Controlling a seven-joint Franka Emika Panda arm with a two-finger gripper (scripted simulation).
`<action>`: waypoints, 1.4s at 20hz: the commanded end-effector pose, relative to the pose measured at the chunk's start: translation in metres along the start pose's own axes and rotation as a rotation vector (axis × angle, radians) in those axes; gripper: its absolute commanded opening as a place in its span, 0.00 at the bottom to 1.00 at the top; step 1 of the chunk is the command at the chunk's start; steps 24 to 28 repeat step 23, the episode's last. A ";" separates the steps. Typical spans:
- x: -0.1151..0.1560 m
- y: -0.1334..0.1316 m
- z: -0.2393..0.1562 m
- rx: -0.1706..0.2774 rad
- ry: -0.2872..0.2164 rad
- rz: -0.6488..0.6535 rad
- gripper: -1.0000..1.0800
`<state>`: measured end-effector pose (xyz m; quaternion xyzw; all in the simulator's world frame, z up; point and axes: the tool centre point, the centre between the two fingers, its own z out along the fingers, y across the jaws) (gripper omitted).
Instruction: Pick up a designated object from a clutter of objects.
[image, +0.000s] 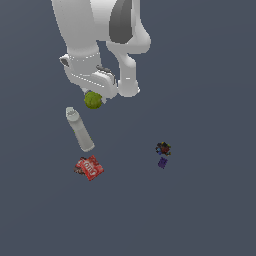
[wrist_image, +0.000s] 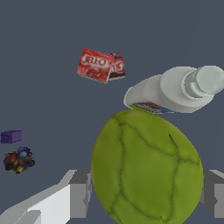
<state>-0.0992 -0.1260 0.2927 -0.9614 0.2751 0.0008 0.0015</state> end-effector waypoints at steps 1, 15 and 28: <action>0.005 0.014 -0.024 0.000 0.001 0.000 0.00; 0.027 0.060 -0.104 -0.002 0.002 -0.001 0.00; 0.030 0.062 -0.108 -0.002 0.002 -0.001 0.00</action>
